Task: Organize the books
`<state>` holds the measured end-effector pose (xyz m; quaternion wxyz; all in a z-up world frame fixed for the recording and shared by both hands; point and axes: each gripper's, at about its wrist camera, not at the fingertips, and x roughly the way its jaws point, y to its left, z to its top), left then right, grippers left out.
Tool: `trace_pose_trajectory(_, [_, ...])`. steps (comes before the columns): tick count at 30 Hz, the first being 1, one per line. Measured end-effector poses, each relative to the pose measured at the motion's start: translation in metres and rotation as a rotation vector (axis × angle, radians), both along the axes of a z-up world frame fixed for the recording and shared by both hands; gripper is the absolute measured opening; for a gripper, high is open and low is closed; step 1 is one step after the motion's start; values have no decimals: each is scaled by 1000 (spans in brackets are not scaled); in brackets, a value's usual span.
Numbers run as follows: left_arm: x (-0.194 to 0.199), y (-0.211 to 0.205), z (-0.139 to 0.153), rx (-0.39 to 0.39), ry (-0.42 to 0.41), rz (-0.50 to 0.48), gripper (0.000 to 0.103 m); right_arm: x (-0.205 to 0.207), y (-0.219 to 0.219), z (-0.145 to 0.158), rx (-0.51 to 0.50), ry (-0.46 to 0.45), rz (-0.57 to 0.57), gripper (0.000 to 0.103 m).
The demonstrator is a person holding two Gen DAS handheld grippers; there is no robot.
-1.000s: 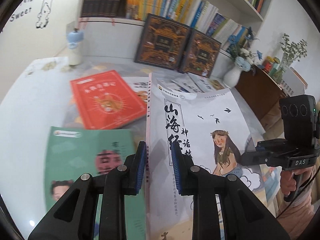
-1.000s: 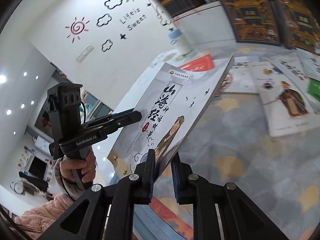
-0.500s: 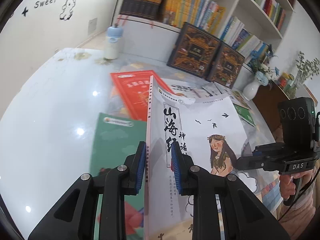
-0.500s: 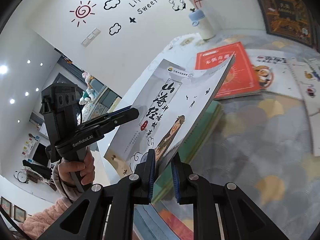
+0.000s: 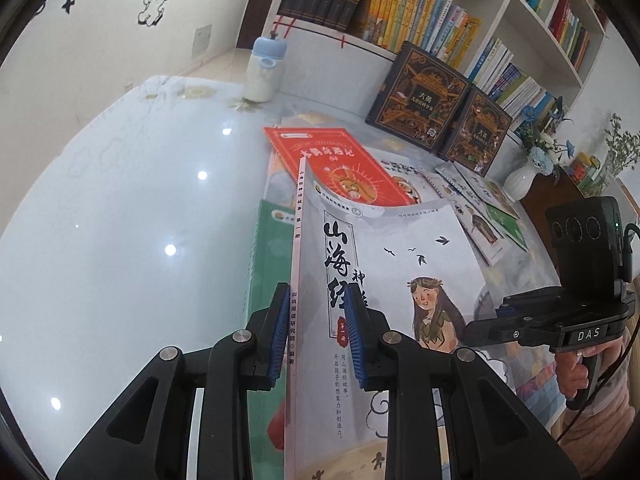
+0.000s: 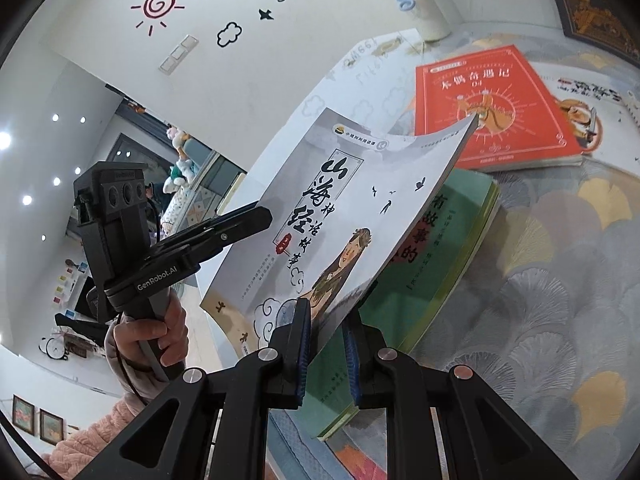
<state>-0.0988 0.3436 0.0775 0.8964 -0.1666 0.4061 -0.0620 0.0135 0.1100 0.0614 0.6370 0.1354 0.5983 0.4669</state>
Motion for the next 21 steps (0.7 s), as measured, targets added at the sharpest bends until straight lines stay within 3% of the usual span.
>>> trace_pose_trajectory(13, [-1, 3, -15, 9, 24, 10, 23, 3, 8, -18, -29, 42, -12, 15])
trace_pose_trajectory(21, [1, 3, -21, 40, 41, 20, 25, -2, 8, -14, -38, 41, -14, 16])
